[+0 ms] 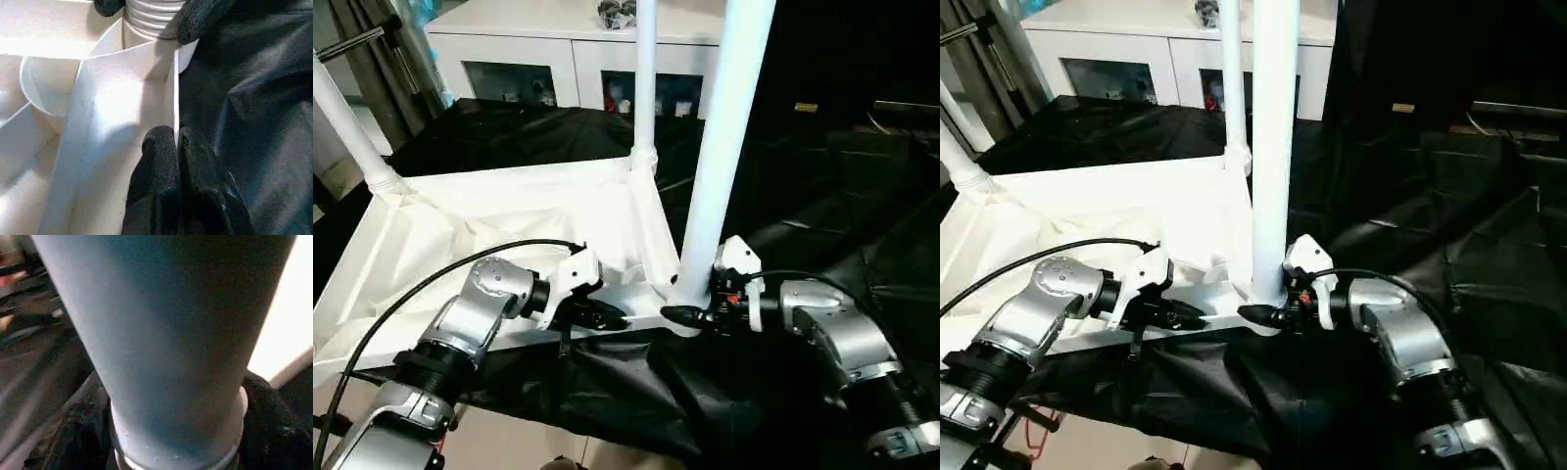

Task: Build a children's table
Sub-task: Rotate leg to tighten

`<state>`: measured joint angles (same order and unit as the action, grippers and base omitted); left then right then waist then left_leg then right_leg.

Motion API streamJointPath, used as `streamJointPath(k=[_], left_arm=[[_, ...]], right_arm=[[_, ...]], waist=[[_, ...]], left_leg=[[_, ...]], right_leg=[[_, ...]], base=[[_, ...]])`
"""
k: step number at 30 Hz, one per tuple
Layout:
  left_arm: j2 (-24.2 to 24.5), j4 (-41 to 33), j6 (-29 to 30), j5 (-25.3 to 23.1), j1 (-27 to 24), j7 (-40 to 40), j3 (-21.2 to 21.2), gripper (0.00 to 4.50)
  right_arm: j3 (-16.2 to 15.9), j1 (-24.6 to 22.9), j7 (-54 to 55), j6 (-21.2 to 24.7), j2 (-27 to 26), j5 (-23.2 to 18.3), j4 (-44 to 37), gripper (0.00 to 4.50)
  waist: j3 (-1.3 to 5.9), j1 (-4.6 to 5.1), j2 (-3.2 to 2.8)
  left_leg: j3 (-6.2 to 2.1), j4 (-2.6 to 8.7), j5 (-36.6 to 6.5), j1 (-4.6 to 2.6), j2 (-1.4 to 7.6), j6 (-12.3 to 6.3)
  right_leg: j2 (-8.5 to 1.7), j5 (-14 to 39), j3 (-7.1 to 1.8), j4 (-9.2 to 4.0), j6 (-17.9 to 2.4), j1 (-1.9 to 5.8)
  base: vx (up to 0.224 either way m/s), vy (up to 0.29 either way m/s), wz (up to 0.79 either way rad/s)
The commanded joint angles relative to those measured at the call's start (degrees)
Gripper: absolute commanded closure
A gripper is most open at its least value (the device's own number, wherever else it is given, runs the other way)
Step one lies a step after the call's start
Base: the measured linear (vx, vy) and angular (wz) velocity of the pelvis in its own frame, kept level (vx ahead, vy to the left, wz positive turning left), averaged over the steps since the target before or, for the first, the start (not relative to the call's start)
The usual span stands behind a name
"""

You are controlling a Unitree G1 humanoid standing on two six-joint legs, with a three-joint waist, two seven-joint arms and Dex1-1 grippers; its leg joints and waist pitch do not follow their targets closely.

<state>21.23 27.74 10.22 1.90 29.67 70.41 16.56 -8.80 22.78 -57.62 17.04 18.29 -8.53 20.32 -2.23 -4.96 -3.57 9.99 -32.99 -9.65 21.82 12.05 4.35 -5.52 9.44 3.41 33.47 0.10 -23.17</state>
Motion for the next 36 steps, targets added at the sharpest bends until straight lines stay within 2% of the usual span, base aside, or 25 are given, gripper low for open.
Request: streamJointPath(k=[1, 2, 3, 4, 5, 6, 8, 9, 12, 13, 15, 17, 20, 22, 24, 25, 26, 27, 29, 30, 31, 32, 33, 34, 36], left_arm=[[-6.0, 1.5, -0.4, 0.6, 3.8, -6.9, -0.8, 4.50], [-6.1, 1.6, -0.3, 0.6, 3.9, -7.1, -0.9, 4.50], [-8.2, 3.1, 1.1, 0.4, 5.2, -10.6, -1.7, 4.50], [-9.2, 3.8, 1.5, 0.3, 5.8, -12.5, -2.0, 4.50], [-10.9, 5.2, 2.5, -0.4, 6.9, -16.3, -2.5, 4.50], [-12.1, 6.5, 3.2, -1.0, 7.8, -19.3, -2.7, 4.50], [-13.9, 8.4, 4.0, -2.0, 9.0, -23.9, -3.2, 4.50], [-14.5, 9.0, 4.1, -2.3, 9.5, -25.6, -3.4, 4.50], [-17.2, 11.8, 2.5, -3.8, 11.0, -30.2, -4.0, 4.50], [-17.3, 11.5, 2.0, -4.1, 10.7, -29.3, -3.5, 4.50], [-17.0, 11.0, 1.8, -4.1, 10.2, -28.2, -3.1, 4.50], [-16.3, 10.4, 1.4, -3.8, 9.6, -26.5, -2.5, 4.50], [-15.1, 9.4, 0.6, -3.2, 8.7, -23.9, -2.2, 4.50], [-13.4, 7.7, -1.1, -2.6, 7.4, -19.3, -1.6, 4.50], [-12.1, 5.9, -2.8, -1.6, 6.2, -15.2, -1.1, 4.50], [-11.0, 4.4, -2.2, -0.8, 5.3, -12.4, -0.7, 4.50], [-10.8, 4.2, -2.1, -0.7, 5.2, -12.1, -0.7, 4.50], [-9.5, 2.9, -1.7, -0.3, 4.4, -9.5, -0.1, 4.50], [-8.2, 2.1, -2.5, 0.1, 3.8, -7.0, 0.4, 4.50], [-7.7, 1.8, -2.8, 0.4, 3.6, -5.9, 0.5, 4.50], [-6.0, 0.2, -3.0, 2.1, 2.7, -1.3, 0.5, 4.50], [-5.9, 0.0, -2.9, 2.2, 2.6, -1.0, 0.5, 4.50], [-4.9, -0.9, -2.8, 3.0, 2.1, 1.5, 0.6, 4.50], [-4.2, -1.4, -2.8, 3.2, 1.9, 2.8, 0.8, 4.50], [-3.2, -1.7, -3.0, 3.3, 1.7, 4.4, 0.9, 4.50]], right_arm=[[-1.3, 1.4, 10.1, 0.7, -5.9, 2.5, 6.9, 1.70], [-1.3, 1.5, 10.5, 0.7, -6.1, 2.6, 7.1, 1.70], [0.0, 3.0, 15.8, 0.7, -8.8, 3.0, 10.4, 1.71], [0.7, 3.8, 18.4, 0.7, -10.1, 3.1, 12.0, 1.71], [1.5, 4.9, 21.7, 1.0, -12.0, 3.1, 14.3, 1.71], [2.0, 5.8, 24.4, 1.0, -13.5, 3.3, 16.0, 1.71], [2.5, 7.2, 28.8, 0.9, -15.4, 4.0, 18.8, 1.72], [2.6, 7.7, 30.3, 0.8, -16.1, 4.3, 19.8, 1.72], [2.9, 10.3, 34.2, -2.1, -18.4, 6.4, 25.5, 1.72], [4.0, 10.8, 33.5, -3.1, -18.9, 5.6, 26.0, 1.17], [4.6, 11.0, 32.2, -3.4, -18.9, 4.9, 25.8, 1.01], [5.1, 11.3, 30.1, -3.8, -18.7, 4.2, 25.4, 0.84], [3.7, 11.2, 26.8, -5.9, -17.2, 4.5, 24.2, 0.57], [2.7, 10.9, 21.8, -7.2, -15.2, 4.3, 23.0, 0.36], [1.8, 10.1, 17.6, -7.0, -13.3, 3.9, 20.9, 0.36], [0.9, 9.4, 14.2, -6.8, -11.6, 3.5, 18.9, 0.36], [0.8, 9.4, 13.7, -6.8, -11.4, 3.4, 18.7, 0.36], [-0.1, 8.6, 9.8, -6.2, -9.5, 2.9, 16.4, 0.36], [-0.8, 7.8, 5.7, -5.4, -7.6, 2.2, 14.0, 0.36], [-1.0, 7.4, 4.0, -5.1, -6.7, 1.8, 12.8, 0.36], [-1.6, 6.7, -0.8, -4.8, -4.3, 1.2, 10.5, 0.36], [-1.6, 6.7, -1.1, -4.9, -4.1, 1.2, 10.4, 0.36], [-2.1, 6.4, -3.8, -4.7, -2.9, 1.1, 9.5, 0.36], [-2.5, 6.1, -5.6, -4.2, -2.1, 1.0, 8.9, 0.36], [-3.8, 5.4, -8.8, -3.8, -0.5, 0.8, 7.4, 0.36]], waist=[[3.36, 0.62, 0.45], [3.28, 0.79, 0.72], [3.15, 1.13, 0.89], [3.05, 1.28, 0.79], [3.01, 1.66, 0.98], [3.07, 1.83, 0.87], [2.95, 2.02, 1.07], [2.76, 2.08, 0.98], [2.75, 2.08, 1.06], [2.69, 2.11, 1.06], [2.73, 2.09, 0.95], [2.90, 2.16, 0.98], [2.99, 2.21, 1.03], [3.15, 2.26, 1.21], [3.27, 2.18, 1.24], [3.51, 2.18, 1.22], [3.51, 2.18, 1.22], [3.70, 1.95, 1.11], [3.77, 1.79, 1.11], [3.97, 1.42, 0.98], [4.10, 1.26, 0.92], [4.18, 1.14, 0.96], [4.08, 1.08, 0.89], [4.11, 1.04, 0.80], [4.07, 0.91, 1.01]], left_leg=[[0.33, 3.85, -14.8, -1.02, 0.49, -0.41], [0.32, 3.93, -15.6, -1.09, 0.48, 0.05], [0.22, 4.07, -16.9, -1.20, 0.25, 0.79], [0.12, 4.13, -17.4, -1.25, 0.22, 1.03], [0.01, 4.22, -18.1, -1.13, 0.08, 1.23], [-0.08, 4.19, -18.7, -1.38, 0.08, 1.21], [-0.04, 4.17, -19.2, -1.40, -0.04, 0.93], [-0.03, 4.16, -20.5, -1.71, -0.17, 0.75], [-0.09, 4.13, -21.1, -1.73, -0.26, 0.51], [-0.23, 4.21, -21.9, -1.59, -0.33, 0.22], [-0.32, 4.34, -22.1, -1.46, -0.26, -0.02], [-0.46, 4.58, -22.2, -1.35, -0.11, -0.23], [-0.37, 4.62, -21.9, -1.19, -0.06, -0.43], [-0.15, 4.49, -20.1, -0.96, 0.06, -1.20], [-0.16, 4.41, -18.4, -0.69, 0.12, -1.73], [-0.06, 4.19, -15.7, -0.62, 0.30, -2.49], [-0.06, 4.19, -15.7, -0.62, 0.30, -2.49], [0.27, 3.73, -13.3, -0.86, 0.39, -3.62], [0.44, 3.53, -12.0, -0.85, 0.52, -4.34], [0.45, 3.31, -9.2, -0.71, 0.53, -5.21], [0.50, 3.12, -8.0, -0.83, 0.54, -5.75], [0.51, 3.01, -7.4, -0.79, 0.54, -6.08], [0.60, 2.96, -7.0, -0.77, 0.59, -6.61], [0.59, 2.98, -7.3, -0.85, 0.59, -6.67], [0.62, 2.97, -7.9, -0.86, 0.61, -6.80]], right_leg=[[-2.08, 15.1, -1.49, -3.65, -12.0, 2.51], [-2.10, 16.6, -1.54, -3.75, -11.7, 2.41], [-2.04, 20.6, -1.54, -4.04, -10.2, 2.39], [-2.12, 21.6, -1.58, -4.11, -9.9, 2.28], [-2.03, 23.3, -1.48, -4.32, -9.2, 2.47], [-2.03, 24.2, -1.53, -4.49, -8.8, 2.27], [-1.93, 25.2, -1.56, -4.76, -8.4, 2.16], [-1.89, 28.3, -1.58, -5.26, -7.5, 1.82], [-1.89, 30.1, -1.54, -5.61, -6.6, 1.65], [-1.85, 31.5, -1.38, -5.80, -5.7, 1.75], [-1.91, 31.6, -1.36, -5.84, -5.3, 1.81], [-1.80, 29.4, -1.33, -5.67, -5.6, 1.98], [-1.76, 26.6, -1.45, -5.37, -6.8, 2.05], [-1.81, 22.4, -1.70, -4.90, -8.6, 2.34], [-1.86, 19.9, -1.71, -4.58, -9.3, 2.72], [-1.87, 15.5, -1.76, -3.98, -10.7, 2.96], [-1.87, 15.5, -1.76, -3.98, -10.7, 2.96], [-1.63, 11.4, -1.75, -3.57, -12.4, 2.85], [-1.59, 9.0, -1.79, -3.24, -13.6, 2.82], [-1.47, 4.8, -1.71, -2.65, -14.6, 2.99], [-1.46, 2.4, -1.70, -2.37, -15.5, 3.03], [-1.45, 1.2, -1.67, -2.17, -15.8, 3.17], [-1.42, 0.0, -1.69, -2.09, -16.4, 2.96], [-1.42, 0.1, -1.64, -2.08, -16.6, 3.01], [-1.44, 0.9, -1.66, -2.10, -16.5, 3.03]], base=[[0.000, 0.000, 0.00], [0.000, 0.000, 0.00], [0.000, 0.000, 0.00], [0.000, 0.000, 0.00], [0.000, 0.000, 0.00], [0.000, 0.000, 0.00], [0.000, 0.000, 0.00], [0.000, 0.000, 0.00], [0.000, 0.000, 0.00], [0.000, 0.000, 0.00], [0.000, 0.000, 0.00], [0.000, 0.000, 0.00], [0.000, 0.000, 0.00], [0.000, 0.000, 0.00], [0.000, 0.000, 0.00], [0.000, 0.000, 0.00], [0.055, -0.011, 0.01], [0.055, -0.011, 0.01], [0.055, -0.006, 0.02], [0.052, -0.004, 0.00], [0.000, 0.000, 0.00], [0.000, 0.000, 0.00], [0.000, 0.000, 0.00], [0.000, 0.000, 0.00], [0.000, 0.000, 0.00]])
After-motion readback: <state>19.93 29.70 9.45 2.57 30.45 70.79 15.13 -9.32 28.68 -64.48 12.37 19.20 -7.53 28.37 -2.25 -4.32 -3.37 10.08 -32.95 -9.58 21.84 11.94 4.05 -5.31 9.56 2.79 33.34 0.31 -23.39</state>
